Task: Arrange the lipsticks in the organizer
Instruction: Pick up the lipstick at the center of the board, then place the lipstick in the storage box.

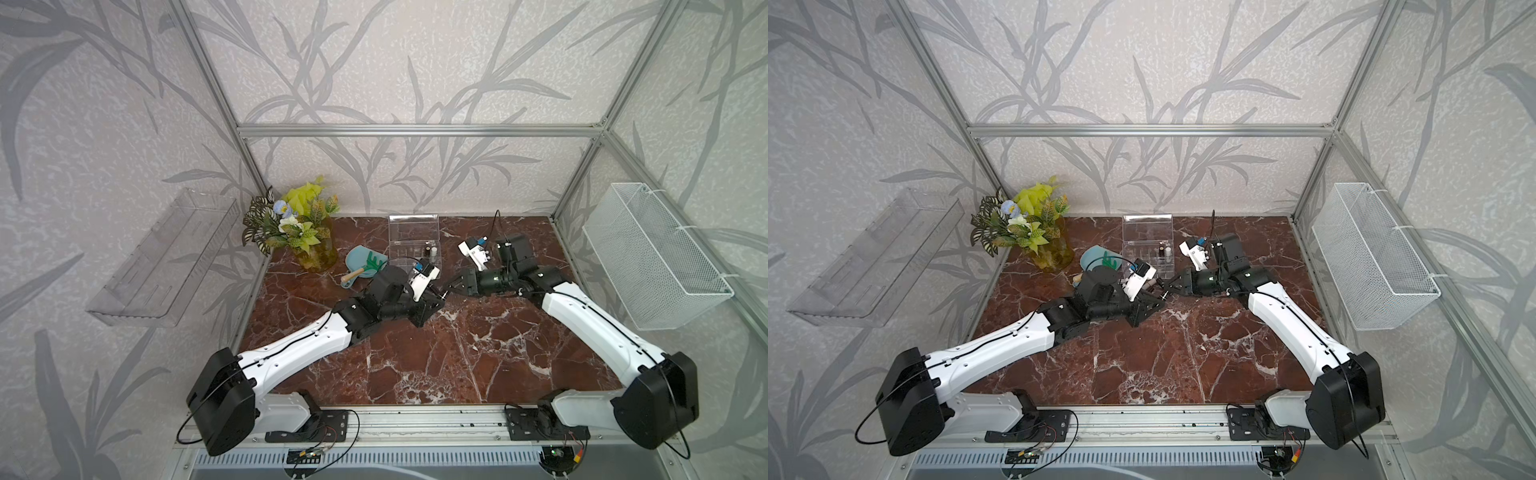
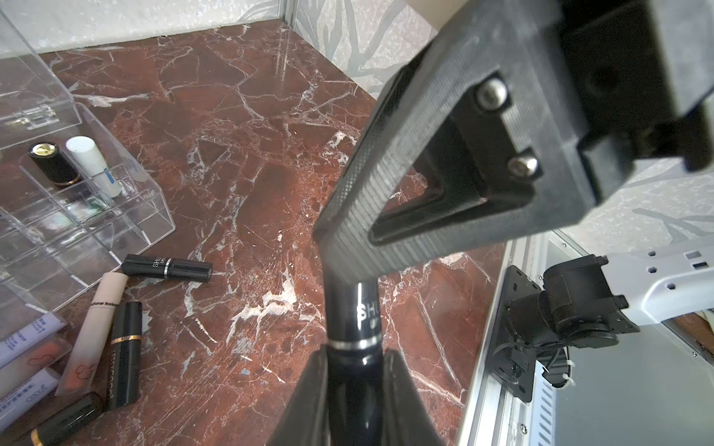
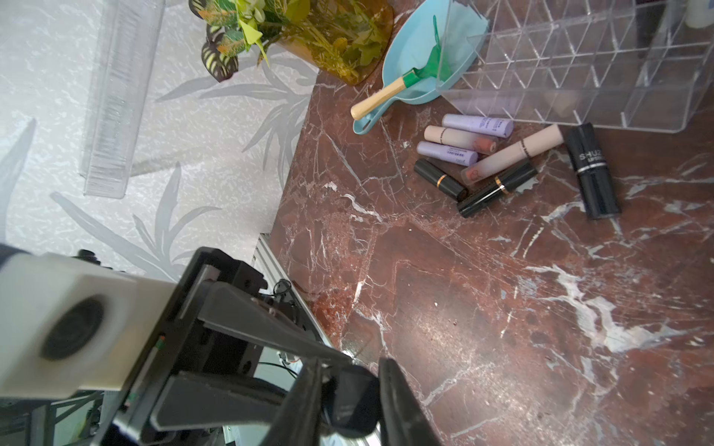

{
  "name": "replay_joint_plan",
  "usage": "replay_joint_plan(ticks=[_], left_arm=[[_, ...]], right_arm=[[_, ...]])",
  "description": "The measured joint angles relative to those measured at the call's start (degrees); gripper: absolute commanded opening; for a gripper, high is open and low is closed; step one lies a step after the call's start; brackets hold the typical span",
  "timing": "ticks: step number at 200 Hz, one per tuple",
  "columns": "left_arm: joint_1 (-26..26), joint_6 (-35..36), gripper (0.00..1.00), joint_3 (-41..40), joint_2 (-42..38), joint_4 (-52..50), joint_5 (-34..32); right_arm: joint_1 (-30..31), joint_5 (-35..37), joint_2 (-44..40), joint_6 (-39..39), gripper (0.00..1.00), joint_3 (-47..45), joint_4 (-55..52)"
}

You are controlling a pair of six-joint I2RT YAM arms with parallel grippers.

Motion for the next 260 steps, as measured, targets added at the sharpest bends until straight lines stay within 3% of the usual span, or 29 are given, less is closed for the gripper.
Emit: replay_joint_plan(ticks=[15, 59, 76, 154, 207, 260], left_arm=[[-0.1, 0.0, 0.26, 0.0, 0.0, -0.1, -0.3], [-0.1, 0.1, 0.83, 0.0, -0.8, 0.1, -1.4], [-0.1, 0.3, 0.94, -0.2, -1.7, 0.6, -2.9], [1.9, -1.7, 0.95, -1.3, -2.6, -1.1, -14.6], [8.1, -6.4, 0.93, -7.8, -3.3, 1.7, -13.6], [10.5, -8.5, 0.92, -9.3, -3.1, 5.3, -11.2]], right_arm=[[0.1, 0.0, 0.0, 0.3, 0.19, 0.0, 0.2], [0.1, 0.9, 0.1, 0.0, 0.18, 0.2, -0.3], [0.1, 2.3, 1.1, -1.0, 0.17, 1.7, -1.5], [2.1, 20.0, 11.0, -7.9, 0.17, 15.7, -5.1], [4.3, 31.4, 18.3, -11.9, 0.16, 21.0, -2.4], [5.0, 38.1, 26.7, -14.8, 0.16, 26.3, 2.9]])
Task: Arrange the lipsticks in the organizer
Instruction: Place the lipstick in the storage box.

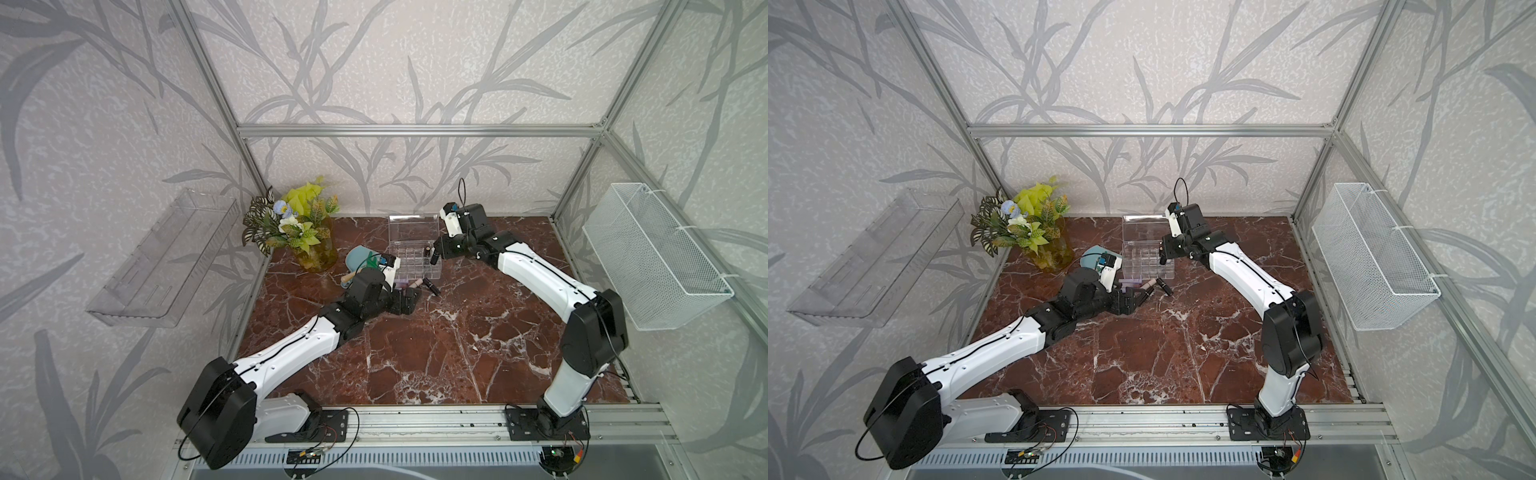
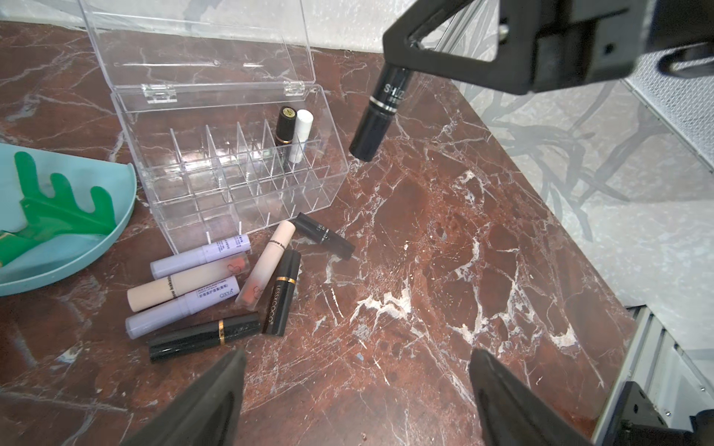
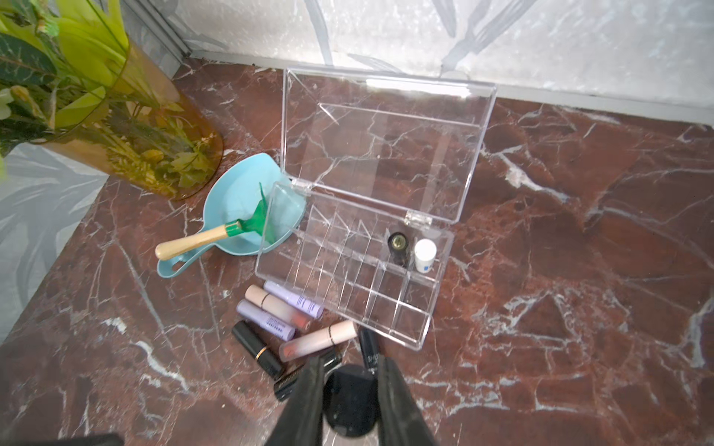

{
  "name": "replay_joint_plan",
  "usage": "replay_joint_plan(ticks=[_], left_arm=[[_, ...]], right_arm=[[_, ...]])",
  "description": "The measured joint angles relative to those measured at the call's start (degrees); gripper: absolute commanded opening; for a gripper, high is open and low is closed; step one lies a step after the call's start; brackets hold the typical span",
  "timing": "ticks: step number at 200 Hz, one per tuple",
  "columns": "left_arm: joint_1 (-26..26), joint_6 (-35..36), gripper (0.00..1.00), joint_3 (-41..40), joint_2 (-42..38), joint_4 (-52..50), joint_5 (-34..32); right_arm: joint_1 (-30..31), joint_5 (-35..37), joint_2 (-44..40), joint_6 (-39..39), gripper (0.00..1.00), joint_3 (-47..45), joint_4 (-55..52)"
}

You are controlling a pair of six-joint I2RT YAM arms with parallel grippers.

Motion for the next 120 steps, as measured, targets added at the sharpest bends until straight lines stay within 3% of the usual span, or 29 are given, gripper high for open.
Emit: replay_joint_plan(ticks=[120], left_arm=[[4.5, -1.4, 0.88, -3.1, 0.2, 1.7, 2.6]], right_arm=[[3.6, 6.8, 15.0, -5.1, 0.17, 12.1, 5.3]])
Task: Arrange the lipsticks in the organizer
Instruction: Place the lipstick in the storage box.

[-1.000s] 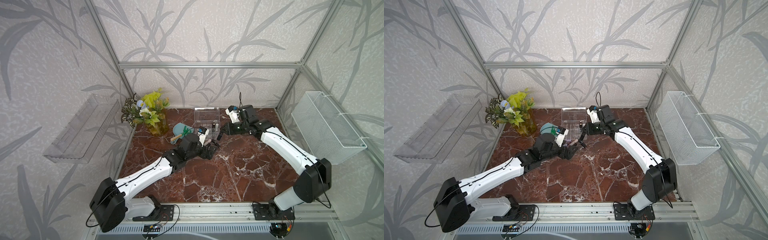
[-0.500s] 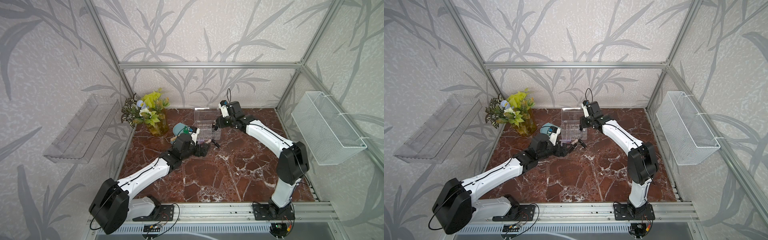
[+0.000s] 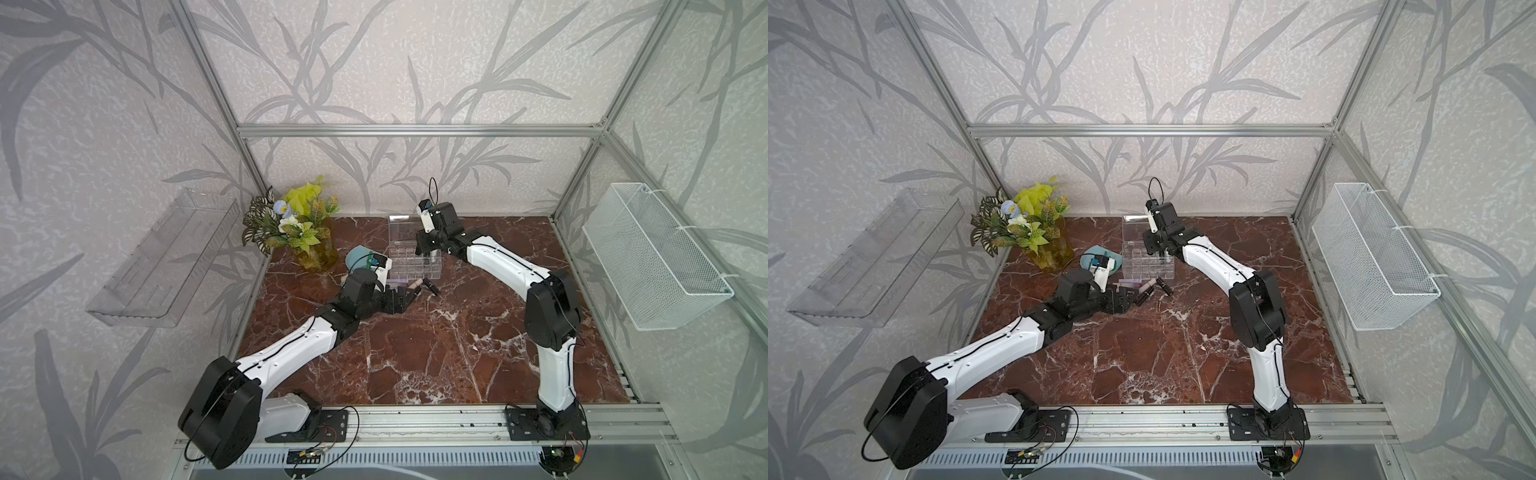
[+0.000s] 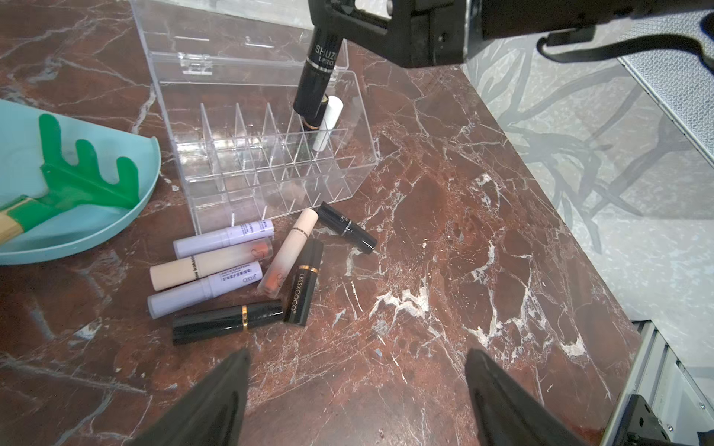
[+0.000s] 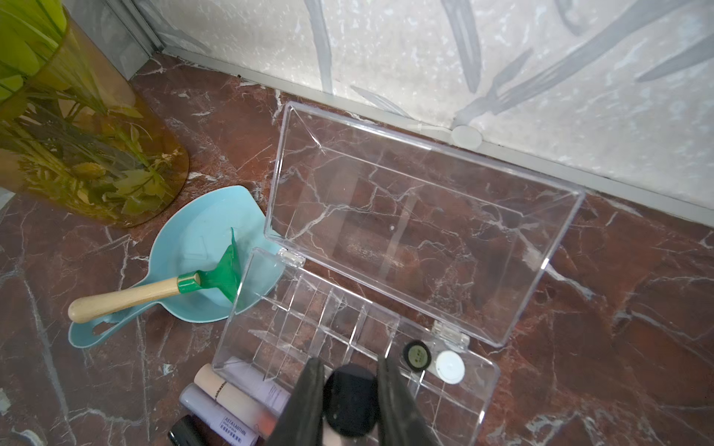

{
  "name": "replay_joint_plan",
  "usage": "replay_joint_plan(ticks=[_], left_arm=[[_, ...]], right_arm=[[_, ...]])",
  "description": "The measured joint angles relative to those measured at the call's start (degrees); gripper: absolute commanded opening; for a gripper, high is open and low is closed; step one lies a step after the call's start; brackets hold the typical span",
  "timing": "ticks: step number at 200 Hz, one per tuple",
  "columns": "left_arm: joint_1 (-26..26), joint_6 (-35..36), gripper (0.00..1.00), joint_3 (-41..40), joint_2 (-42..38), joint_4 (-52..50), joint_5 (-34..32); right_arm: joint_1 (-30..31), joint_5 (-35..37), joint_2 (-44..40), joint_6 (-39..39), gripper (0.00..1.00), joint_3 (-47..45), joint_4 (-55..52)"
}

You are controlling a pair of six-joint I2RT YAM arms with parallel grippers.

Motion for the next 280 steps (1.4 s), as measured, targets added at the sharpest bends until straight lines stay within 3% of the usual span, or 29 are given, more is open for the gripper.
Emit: replay_joint_plan(ticks=[203, 280], left_arm=[[5.2, -0.3, 0.85, -3.3, -0.7, 1.1, 2.8], [5.3, -0.2, 0.85, -3.3, -0.7, 0.2, 3.4]], right_arm=[[0.5, 5.6, 7.1, -3.2, 0.17, 2.0, 6.0], [1.4, 7.0, 7.1, -3.9, 0.25, -0.3, 7.6]])
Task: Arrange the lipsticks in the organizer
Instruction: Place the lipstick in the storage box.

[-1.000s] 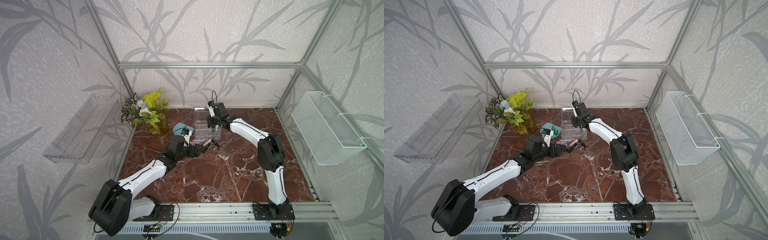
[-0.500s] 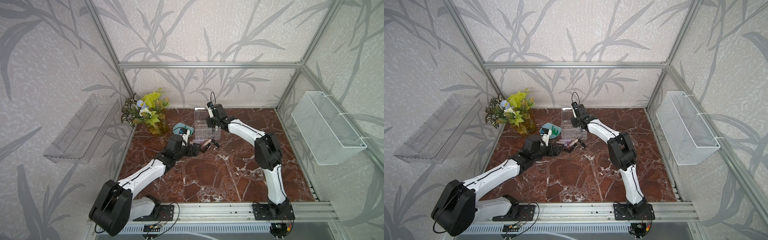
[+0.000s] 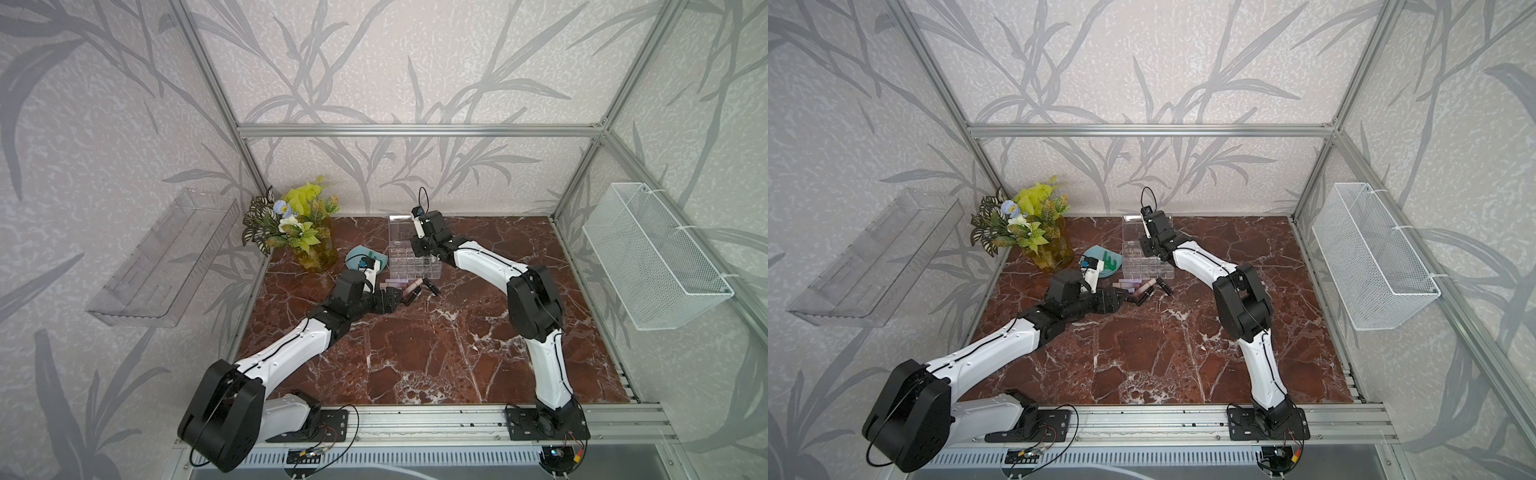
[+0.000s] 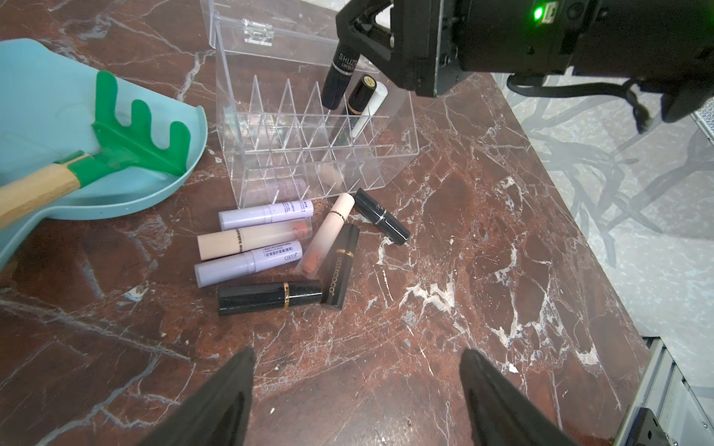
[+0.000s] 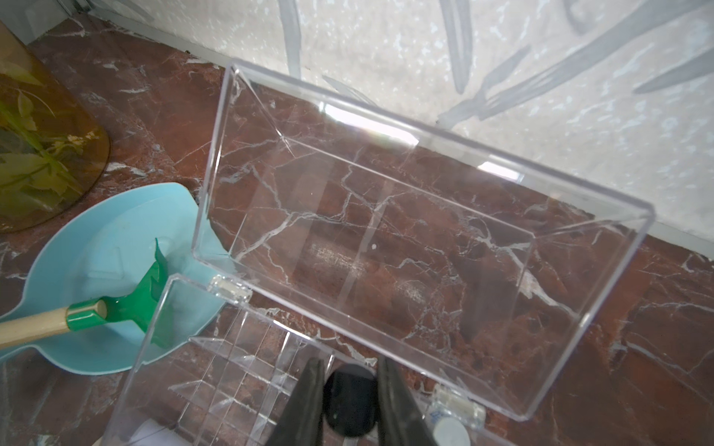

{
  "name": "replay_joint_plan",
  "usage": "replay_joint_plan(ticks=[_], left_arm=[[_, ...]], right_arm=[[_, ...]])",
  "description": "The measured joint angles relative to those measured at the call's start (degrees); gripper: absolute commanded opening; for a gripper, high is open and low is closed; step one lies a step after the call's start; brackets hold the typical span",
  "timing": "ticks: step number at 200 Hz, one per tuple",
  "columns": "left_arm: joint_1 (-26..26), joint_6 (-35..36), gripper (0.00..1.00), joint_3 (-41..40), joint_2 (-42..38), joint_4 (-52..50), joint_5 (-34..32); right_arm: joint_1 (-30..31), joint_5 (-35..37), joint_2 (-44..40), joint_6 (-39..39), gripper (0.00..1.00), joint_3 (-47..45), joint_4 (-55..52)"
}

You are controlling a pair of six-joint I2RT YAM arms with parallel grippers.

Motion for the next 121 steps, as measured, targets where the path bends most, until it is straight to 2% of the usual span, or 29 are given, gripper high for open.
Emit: replay_joint_plan(ticks=[88, 121], left_arm=[[0.1, 0.0, 0.84, 0.0, -0.5, -0.5, 0.2], [0.1, 0.1, 0.85, 0.0, -0.9, -0.7, 1.2]], right_arm=[[0.3, 1.4, -0.6, -0.2, 0.35, -3.0, 1.1], [1.1, 1.8, -4.0, -0.2, 0.39, -4.5, 0.7]])
